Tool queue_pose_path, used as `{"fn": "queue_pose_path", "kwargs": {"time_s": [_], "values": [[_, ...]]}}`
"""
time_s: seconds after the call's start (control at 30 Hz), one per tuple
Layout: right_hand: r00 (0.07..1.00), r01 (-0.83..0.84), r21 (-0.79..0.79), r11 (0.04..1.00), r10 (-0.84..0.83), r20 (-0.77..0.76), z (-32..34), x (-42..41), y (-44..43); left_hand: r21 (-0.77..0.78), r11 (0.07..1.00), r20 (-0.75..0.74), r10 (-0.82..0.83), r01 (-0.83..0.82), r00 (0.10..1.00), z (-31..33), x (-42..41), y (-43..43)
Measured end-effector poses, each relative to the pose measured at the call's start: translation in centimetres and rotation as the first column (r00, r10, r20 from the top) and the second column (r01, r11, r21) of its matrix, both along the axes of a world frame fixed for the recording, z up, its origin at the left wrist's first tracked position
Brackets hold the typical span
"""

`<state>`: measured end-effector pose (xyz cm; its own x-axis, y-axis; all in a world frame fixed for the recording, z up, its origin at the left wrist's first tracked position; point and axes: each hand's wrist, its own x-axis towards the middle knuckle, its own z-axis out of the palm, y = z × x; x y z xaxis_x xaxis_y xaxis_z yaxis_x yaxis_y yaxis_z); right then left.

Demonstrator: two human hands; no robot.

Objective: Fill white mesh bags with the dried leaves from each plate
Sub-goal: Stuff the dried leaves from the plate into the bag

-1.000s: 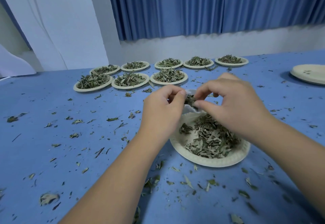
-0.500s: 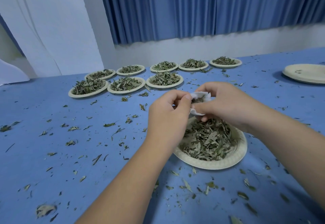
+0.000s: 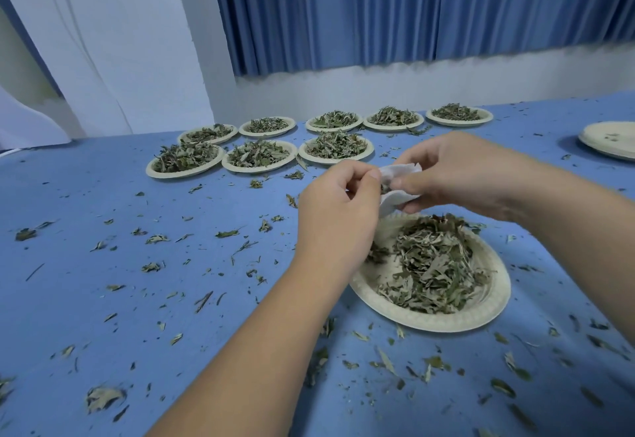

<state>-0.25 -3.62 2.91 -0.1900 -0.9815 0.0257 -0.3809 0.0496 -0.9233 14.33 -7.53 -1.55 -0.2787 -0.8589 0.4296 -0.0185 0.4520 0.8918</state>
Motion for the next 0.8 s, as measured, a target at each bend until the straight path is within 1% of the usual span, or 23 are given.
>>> {"fn": "queue_pose_path", "kwargs": {"time_s": [0.1, 0.17, 0.23, 0.3, 0.37, 0.4, 0.43, 0.47, 0.5, 0.53, 0.6, 0.67, 0.7, 0.73, 0.8], "values": [[0.956, 0.140, -0.036, 0.989, -0.145, -0.257, -0.5, 0.6, -0.6, -0.038, 0.998, 0.024, -0.052, 0.053, 0.998, -0.1, -0.2, 0.4], [0.910, 0.180, -0.071, 0.981, -0.193, -0.367, -1.0, 0.9, -0.7, -0.054, 0.996, 0.038, -0.065, 0.067, 0.997, -0.3, -0.3, 0.5], [0.902, 0.168, -0.136, 0.976, -0.207, -0.378, -1.3, 0.7, -0.3, -0.061, 0.997, 0.051, -0.051, 0.054, 0.997, -0.3, -0.2, 0.3], [0.933, 0.124, -0.196, 0.973, -0.182, -0.310, -1.4, 0.3, 0.7, -0.060, 0.998, 0.046, -0.032, 0.034, 0.998, -0.3, 0.0, 0.0], [0.946, 0.121, -0.259, 0.958, -0.190, -0.261, -1.5, -0.3, 2.0, -0.065, 0.998, 0.015, -0.008, 0.009, 1.000, -0.2, 0.2, -0.3], [0.930, 0.130, -0.302, 0.944, -0.222, -0.293, -1.6, -0.6, 2.7, -0.071, 0.997, 0.000, 0.007, -0.007, 1.000, -0.1, 0.4, -0.5], [0.889, 0.126, -0.353, 0.927, -0.264, -0.375, -1.8, -0.9, 3.4, -0.081, 0.996, -0.011, 0.023, -0.024, 1.000, 0.0, 0.5, -0.6], [0.824, 0.096, -0.385, 0.918, -0.290, -0.487, -1.8, -1.2, 4.2, -0.092, 0.995, -0.017, 0.041, -0.042, 0.999, 0.1, 0.6, -0.7], [0.757, 0.041, -0.378, 0.925, -0.276, -0.592, -1.9, -1.4, 4.9, -0.104, 0.993, -0.019, 0.057, -0.059, 0.998, 0.1, 0.8, -0.8], [0.707, -0.015, -0.326, 0.945, -0.220, -0.672, -1.9, -1.5, 5.5, -0.116, 0.990, -0.020, 0.072, -0.074, 0.997, 0.1, 0.8, -0.9], [0.639, -0.078, -0.121, 0.990, -0.043, -0.768, -2.1, -1.4, 6.3, -0.153, 0.983, -0.016, 0.102, -0.104, 0.995, 0.0, 1.0, -1.0], [0.535, -0.084, 0.079, 0.993, 0.112, -0.837, -2.7, -1.1, 6.7, -0.194, 0.973, 0.004, 0.125, -0.122, 0.992, -0.1, 1.1, -1.0], [0.487, -0.085, 0.131, 0.988, 0.156, -0.859, -3.0, -0.9, 6.8, -0.207, 0.971, 0.011, 0.129, -0.124, 0.992, -0.2, 1.2, -1.0], [0.457, -0.090, 0.150, 0.985, 0.175, -0.872, -3.2, -0.7, 6.8, -0.215, 0.969, 0.018, 0.130, -0.123, 0.991, -0.4, 1.2, -1.0], [0.437, -0.103, 0.135, 0.986, 0.167, -0.884, -3.5, -0.5, 6.8, -0.227, 0.967, 0.039, 0.129, -0.117, 0.991, -0.6, 1.3, -1.0]]}}
